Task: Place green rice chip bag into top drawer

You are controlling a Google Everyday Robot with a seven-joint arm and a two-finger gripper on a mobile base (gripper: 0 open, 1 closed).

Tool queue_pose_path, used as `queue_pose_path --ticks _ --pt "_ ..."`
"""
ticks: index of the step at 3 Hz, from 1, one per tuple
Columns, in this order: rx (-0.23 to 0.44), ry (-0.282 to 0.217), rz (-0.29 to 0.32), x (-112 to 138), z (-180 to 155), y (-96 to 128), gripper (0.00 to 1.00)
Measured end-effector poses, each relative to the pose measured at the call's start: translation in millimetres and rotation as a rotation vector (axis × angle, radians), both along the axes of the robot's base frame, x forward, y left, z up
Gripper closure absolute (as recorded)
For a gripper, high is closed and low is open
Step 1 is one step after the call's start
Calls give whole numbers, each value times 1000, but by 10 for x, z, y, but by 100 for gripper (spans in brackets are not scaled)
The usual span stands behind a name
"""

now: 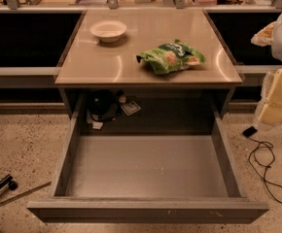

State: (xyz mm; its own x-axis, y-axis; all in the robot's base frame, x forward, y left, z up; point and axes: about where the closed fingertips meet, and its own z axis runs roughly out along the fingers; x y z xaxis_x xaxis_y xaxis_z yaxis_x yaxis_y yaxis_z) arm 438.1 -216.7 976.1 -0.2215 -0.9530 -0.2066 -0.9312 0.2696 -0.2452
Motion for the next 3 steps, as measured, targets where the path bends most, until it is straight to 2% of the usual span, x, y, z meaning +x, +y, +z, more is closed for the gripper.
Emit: queue_pose_path --ticks 2,3 --pt "-17 -16 16 45 2 15 0" --pt "-48 -62 76 477 0 37 0"
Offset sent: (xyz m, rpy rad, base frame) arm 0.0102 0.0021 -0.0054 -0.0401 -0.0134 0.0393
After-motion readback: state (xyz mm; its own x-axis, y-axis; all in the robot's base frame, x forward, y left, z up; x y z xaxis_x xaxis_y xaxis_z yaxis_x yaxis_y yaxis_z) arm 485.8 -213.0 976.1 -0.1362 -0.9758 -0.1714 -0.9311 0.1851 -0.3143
